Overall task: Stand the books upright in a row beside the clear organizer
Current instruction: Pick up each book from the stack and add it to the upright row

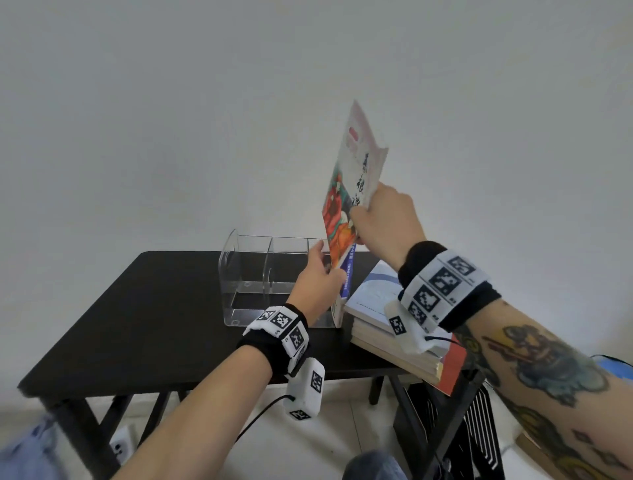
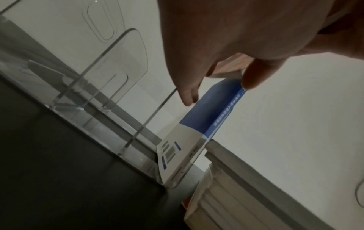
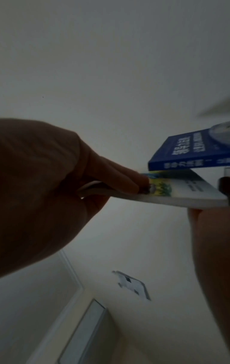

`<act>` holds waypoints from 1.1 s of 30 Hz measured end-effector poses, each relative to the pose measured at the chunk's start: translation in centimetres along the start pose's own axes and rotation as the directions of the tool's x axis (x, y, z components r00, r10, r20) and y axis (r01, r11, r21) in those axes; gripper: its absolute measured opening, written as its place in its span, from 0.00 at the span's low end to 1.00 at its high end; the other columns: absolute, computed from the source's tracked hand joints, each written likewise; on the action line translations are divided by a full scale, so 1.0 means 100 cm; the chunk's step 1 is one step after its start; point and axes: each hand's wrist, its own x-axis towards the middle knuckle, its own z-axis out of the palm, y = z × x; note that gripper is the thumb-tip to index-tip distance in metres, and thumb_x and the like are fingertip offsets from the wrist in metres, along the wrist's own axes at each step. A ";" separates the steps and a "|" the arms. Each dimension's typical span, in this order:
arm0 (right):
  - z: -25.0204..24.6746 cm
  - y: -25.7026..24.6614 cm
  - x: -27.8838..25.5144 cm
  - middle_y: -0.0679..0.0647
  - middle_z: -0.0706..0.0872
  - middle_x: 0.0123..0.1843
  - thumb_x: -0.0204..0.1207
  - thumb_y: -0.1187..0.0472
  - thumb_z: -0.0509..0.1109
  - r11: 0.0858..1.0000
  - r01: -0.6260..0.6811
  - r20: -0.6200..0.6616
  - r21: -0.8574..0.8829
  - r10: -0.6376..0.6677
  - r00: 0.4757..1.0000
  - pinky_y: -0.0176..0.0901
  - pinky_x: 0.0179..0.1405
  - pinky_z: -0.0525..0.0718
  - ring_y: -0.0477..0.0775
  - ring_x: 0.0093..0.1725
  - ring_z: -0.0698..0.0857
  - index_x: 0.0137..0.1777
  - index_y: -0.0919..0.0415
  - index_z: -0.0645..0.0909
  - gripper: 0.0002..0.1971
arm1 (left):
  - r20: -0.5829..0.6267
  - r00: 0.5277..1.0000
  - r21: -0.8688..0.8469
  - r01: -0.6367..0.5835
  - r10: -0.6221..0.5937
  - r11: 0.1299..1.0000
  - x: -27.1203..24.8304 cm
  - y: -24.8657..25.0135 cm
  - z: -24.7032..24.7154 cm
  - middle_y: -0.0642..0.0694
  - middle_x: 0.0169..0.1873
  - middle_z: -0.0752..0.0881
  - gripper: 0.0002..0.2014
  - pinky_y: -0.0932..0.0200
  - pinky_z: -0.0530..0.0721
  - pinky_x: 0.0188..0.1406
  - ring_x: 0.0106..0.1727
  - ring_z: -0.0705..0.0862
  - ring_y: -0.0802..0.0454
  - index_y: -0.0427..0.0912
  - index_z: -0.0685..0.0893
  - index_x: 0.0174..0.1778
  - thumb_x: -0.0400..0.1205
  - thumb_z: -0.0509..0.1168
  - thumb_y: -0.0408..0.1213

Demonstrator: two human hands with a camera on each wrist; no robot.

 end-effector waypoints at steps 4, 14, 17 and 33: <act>0.022 0.005 -0.003 0.58 0.78 0.45 0.81 0.63 0.58 0.993 -0.062 0.087 -0.103 0.071 0.994 0.41 0.33 0.78 0.56 0.37 0.79 0.55 0.62 0.74 0.07 | 0.071 0.991 0.141 -0.120 0.111 0.983 -0.009 0.005 0.005 0.55 0.66 0.75 0.37 0.54 0.79 0.67 0.70 0.78 0.49 0.52 0.57 0.83 0.80 0.64 0.27; 0.052 0.022 -0.017 0.60 0.68 0.62 0.85 0.60 0.60 0.995 -0.104 0.083 -0.007 0.104 0.991 0.51 0.52 0.89 0.53 0.37 0.80 0.77 0.56 0.66 0.21 | 0.077 0.980 0.276 -0.198 0.184 0.941 0.007 -0.022 0.015 0.44 0.69 0.81 0.40 0.60 0.84 0.54 0.56 0.85 0.52 0.56 0.40 0.86 0.87 0.61 0.35; 0.060 0.028 -0.017 0.60 0.77 0.57 0.85 0.57 0.60 0.997 -0.070 0.095 -0.025 0.072 0.993 0.47 0.50 0.87 0.56 0.44 0.82 0.77 0.59 0.66 0.21 | 0.067 0.985 0.322 -0.172 0.159 0.931 0.011 -0.030 0.015 0.44 0.63 0.85 0.41 0.62 0.81 0.51 0.53 0.86 0.51 0.55 0.39 0.86 0.87 0.61 0.32; 0.062 0.041 -0.024 0.61 0.89 0.53 0.78 0.65 0.67 0.999 -0.041 0.176 -0.009 0.042 0.983 0.57 0.45 0.91 0.63 0.46 0.89 0.78 0.52 0.56 0.32 | 0.121 0.989 0.263 -0.119 0.090 0.957 0.023 -0.055 0.019 0.42 0.54 0.87 0.35 0.58 0.82 0.36 0.34 0.85 0.50 0.49 0.45 0.85 0.87 0.59 0.35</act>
